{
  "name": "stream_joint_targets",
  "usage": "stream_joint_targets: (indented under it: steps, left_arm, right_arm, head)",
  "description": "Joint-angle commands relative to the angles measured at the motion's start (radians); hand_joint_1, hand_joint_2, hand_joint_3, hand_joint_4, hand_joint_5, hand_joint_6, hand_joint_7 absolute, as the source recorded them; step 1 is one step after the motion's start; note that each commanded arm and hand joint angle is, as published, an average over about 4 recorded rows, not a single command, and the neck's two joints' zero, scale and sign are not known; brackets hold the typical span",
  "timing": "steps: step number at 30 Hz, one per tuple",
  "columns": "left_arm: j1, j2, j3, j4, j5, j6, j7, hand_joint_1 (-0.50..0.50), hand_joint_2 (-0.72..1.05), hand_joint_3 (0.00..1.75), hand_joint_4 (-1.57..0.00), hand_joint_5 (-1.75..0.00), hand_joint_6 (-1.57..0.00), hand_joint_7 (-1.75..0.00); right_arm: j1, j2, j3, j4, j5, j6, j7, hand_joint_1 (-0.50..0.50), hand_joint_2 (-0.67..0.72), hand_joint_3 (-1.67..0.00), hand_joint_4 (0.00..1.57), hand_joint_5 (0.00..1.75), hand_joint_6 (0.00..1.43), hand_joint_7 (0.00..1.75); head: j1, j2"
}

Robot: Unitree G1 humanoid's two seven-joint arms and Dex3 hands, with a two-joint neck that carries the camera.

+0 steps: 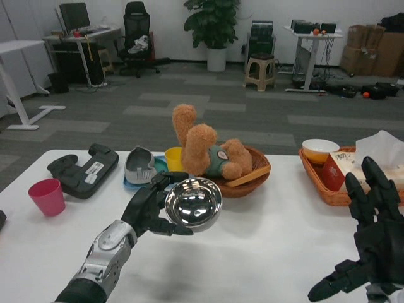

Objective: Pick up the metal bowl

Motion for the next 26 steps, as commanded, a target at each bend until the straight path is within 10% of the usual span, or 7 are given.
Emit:
stream_joint_targets:
  steps: [1, 26]
  left_arm:
    - [0.007, 0.009, 0.016, -0.027, 0.011, 0.013, -0.001, -0.50, 0.96, 0.09, -0.45, -1.75, -0.50, -1.68]
    - [-0.007, -0.021, 0.033, -0.049, 0.049, 0.032, -0.001, -0.50, 0.96, 0.09, -0.45, -1.75, -0.52, -1.68]
  right_arm:
    - [-0.002, -0.009, 0.006, 0.001, 0.005, -0.008, -0.001, -0.17, 0.72, 0.00, 0.00, 0.19, 0.00, 0.21]
    - [-0.018, -0.015, -0.004, 0.001, 0.006, -0.009, -0.001, -0.17, 0.72, 0.00, 0.00, 0.19, 0.00, 0.21]
  head:
    - [-0.050, 0.061]
    - [-0.159, 0.164]
